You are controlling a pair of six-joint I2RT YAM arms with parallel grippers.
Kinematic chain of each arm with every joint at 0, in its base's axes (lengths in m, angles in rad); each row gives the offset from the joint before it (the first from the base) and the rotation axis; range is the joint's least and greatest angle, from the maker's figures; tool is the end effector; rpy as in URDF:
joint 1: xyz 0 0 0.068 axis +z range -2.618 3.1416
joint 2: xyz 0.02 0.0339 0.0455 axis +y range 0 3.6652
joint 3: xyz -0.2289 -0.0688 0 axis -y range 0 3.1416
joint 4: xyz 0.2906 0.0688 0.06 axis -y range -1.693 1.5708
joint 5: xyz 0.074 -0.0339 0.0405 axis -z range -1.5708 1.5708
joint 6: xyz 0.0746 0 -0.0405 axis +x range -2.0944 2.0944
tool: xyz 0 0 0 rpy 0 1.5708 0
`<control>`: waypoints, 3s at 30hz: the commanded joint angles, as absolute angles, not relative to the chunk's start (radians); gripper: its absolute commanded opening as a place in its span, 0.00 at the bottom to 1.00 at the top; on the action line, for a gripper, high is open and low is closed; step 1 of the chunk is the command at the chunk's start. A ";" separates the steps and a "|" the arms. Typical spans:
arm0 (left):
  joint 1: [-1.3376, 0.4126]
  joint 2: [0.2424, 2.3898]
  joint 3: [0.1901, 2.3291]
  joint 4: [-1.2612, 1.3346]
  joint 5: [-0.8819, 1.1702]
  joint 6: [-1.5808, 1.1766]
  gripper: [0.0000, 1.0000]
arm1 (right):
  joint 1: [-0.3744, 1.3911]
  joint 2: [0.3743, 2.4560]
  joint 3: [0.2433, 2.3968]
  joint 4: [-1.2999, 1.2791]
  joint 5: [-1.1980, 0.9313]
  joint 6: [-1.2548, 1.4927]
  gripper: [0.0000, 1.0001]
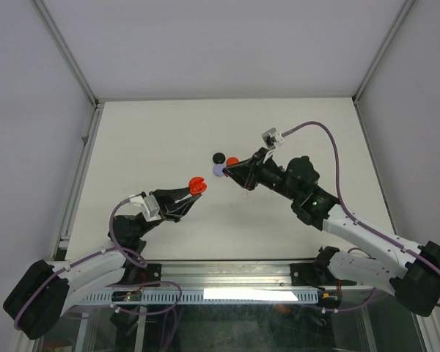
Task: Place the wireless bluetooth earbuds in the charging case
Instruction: Place the earbud in the charging case.
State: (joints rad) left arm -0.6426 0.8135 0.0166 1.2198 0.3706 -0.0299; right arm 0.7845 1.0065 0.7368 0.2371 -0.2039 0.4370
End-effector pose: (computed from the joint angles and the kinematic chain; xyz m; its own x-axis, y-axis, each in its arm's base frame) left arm 0.1757 -0.1653 0.1728 0.3038 -0.2622 -0.9159 0.8324 0.5407 0.1213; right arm 0.2304 0.2513 0.2825 -0.3743 0.2120 -0.9028 -0.7468 0.5082 0.4290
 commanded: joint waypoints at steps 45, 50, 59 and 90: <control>-0.652 0.933 0.050 1.550 0.438 -0.278 0.04 | 0.989 1.129 0.654 0.791 -0.240 0.483 0.07; -0.651 0.925 0.045 1.560 0.430 -0.286 0.04 | 0.989 1.126 0.642 0.791 -0.234 0.481 0.06; -0.652 0.919 0.049 1.567 0.414 -0.303 0.04 | 0.992 1.135 0.629 0.816 -0.264 0.503 0.06; -0.652 0.964 0.010 1.527 0.440 -0.355 0.02 | 0.977 1.000 0.665 0.501 -0.180 0.376 0.52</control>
